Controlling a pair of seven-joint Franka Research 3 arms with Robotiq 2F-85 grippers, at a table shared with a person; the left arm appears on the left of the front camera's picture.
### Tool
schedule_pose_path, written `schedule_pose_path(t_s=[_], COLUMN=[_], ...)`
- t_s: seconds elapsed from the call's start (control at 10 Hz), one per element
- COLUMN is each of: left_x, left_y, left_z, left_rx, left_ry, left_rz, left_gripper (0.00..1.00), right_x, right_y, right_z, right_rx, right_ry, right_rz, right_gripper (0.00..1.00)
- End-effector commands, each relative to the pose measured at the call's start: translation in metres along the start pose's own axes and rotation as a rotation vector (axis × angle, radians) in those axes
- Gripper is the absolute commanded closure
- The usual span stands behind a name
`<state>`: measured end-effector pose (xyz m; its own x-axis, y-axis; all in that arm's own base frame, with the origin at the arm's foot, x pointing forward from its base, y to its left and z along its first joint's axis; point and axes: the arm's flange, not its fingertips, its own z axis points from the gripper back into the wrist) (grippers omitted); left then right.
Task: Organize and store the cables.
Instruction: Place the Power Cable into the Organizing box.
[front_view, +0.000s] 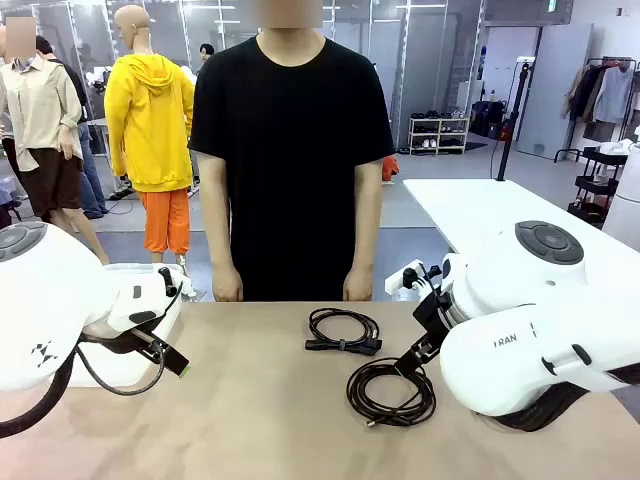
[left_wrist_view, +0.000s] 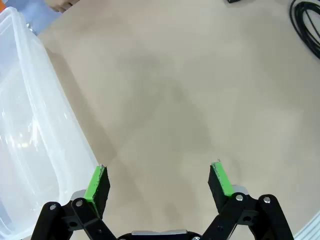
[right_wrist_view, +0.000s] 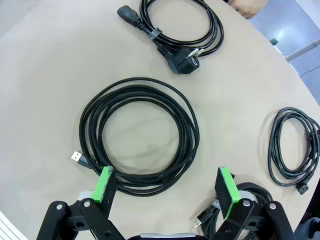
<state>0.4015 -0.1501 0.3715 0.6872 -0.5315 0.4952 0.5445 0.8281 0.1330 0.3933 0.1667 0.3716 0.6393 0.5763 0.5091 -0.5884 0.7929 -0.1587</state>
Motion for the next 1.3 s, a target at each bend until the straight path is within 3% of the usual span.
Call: schedule_pose_path(t_s=[0.0,1.1,1.2], left_x=[0.0,0.0,0.012], left_y=[0.0,-0.001,0.012], left_z=[0.0,0.0,0.033], left_rx=[0.0,0.0,-0.025], left_ry=[0.0,0.0,-0.023], left_rz=[-0.001,-0.002,-0.05], left_gripper=[0.0,0.0,0.0], right_x=[0.0,0.0,0.011], right_y=[0.0,0.0,-0.024], right_z=[0.0,0.0,0.031], right_rx=[0.0,0.0,0.023], right_ry=[0.0,0.0,-0.051], right_rz=[0.0,0.002,0.034], right_gripper=[0.0,0.0,0.0])
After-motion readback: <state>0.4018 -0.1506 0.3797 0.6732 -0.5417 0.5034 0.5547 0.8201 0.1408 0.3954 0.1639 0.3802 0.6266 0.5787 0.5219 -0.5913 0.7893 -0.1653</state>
